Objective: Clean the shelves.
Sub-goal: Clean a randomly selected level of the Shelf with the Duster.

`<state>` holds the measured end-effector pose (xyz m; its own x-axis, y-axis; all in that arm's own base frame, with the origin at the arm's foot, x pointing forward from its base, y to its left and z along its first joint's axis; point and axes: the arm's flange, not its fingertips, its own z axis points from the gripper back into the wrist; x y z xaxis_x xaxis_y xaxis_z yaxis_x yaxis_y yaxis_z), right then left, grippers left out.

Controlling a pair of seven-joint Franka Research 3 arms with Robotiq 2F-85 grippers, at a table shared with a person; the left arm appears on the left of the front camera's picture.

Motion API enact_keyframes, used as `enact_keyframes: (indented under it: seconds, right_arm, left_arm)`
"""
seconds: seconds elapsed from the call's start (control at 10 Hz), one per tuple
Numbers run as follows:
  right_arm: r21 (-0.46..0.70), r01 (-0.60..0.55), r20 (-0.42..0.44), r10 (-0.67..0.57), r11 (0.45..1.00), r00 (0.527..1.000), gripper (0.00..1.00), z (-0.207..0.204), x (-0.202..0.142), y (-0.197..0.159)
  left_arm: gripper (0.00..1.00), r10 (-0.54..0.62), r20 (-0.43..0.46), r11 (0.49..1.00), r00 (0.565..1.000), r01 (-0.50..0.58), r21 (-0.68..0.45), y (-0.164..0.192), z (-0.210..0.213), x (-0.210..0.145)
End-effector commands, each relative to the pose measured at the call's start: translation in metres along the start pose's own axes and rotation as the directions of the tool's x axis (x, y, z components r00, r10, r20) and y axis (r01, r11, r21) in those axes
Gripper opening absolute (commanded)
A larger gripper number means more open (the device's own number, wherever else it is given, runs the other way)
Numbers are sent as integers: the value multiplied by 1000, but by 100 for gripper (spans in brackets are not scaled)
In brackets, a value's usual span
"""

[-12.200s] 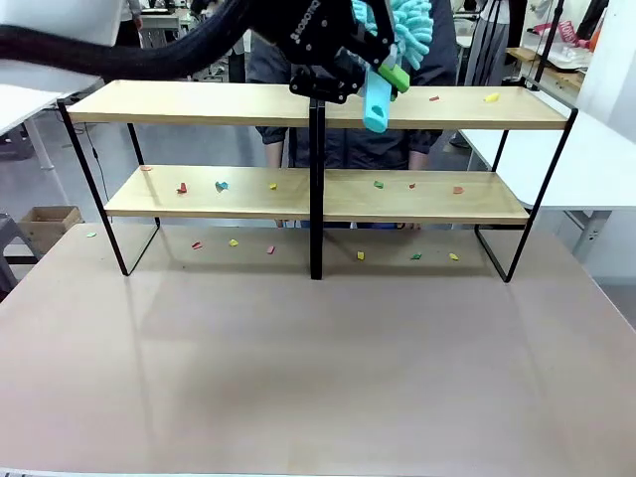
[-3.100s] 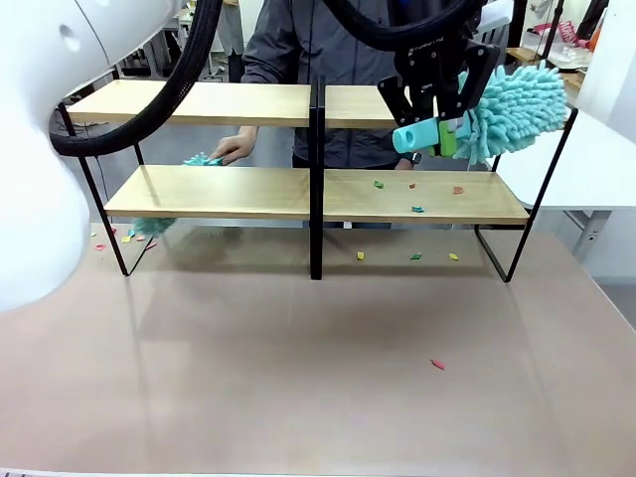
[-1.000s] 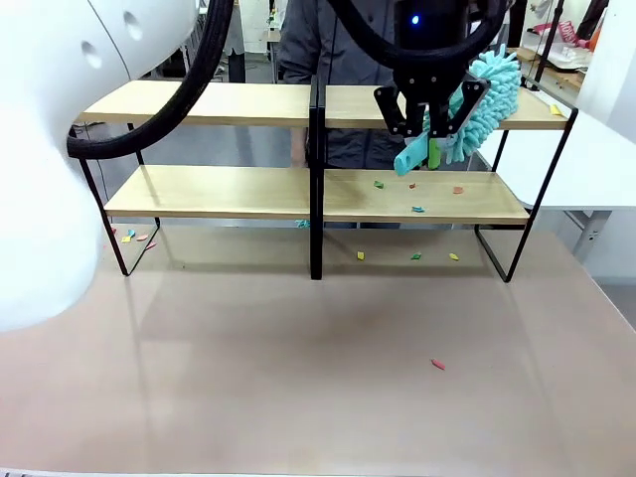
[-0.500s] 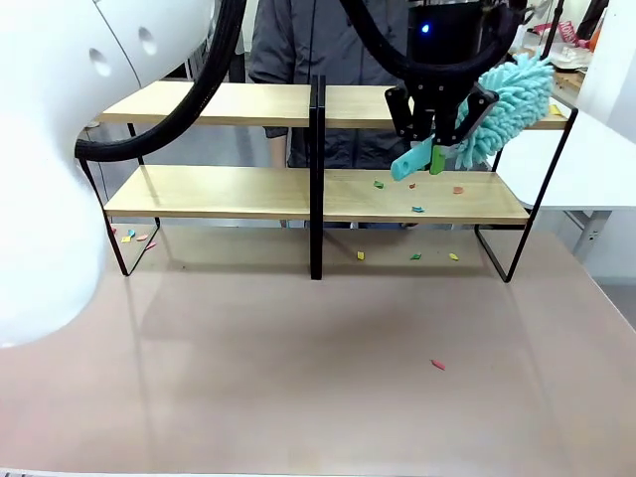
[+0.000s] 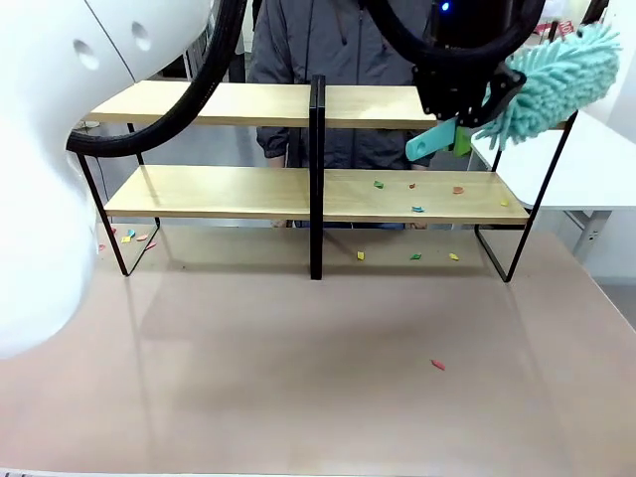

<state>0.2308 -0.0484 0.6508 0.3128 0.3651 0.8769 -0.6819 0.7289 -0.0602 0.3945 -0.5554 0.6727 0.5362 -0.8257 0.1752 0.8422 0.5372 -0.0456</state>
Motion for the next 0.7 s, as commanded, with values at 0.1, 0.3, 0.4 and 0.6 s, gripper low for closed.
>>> enact_keyframes:
  seconds: [0.1, 0.3, 0.4, 0.6]
  right_arm:
    - [1, -1, 1, 1, 1000, 1000, 100, 0, 1, 0]
    - [1, -1, 1, 1, 1000, 1000, 100, 0, 1, 0]
    - [1, -1, 1, 1, 1000, 1000, 100, 0, 1, 0]
    - [1, -1, 1, 1, 1000, 1000, 100, 0, 1, 0]
  left_arm:
    - [12, 3, 50, 1000, 999, -3, -2, 18, 102, 166]
    - [12, -56, 35, 998, 998, 56, -16, 20, 110, 122]
    - [12, -74, 30, 997, 997, 74, -23, 28, 115, 92]
    - [12, -47, 66, 999, 997, 48, -16, 47, 124, 13]
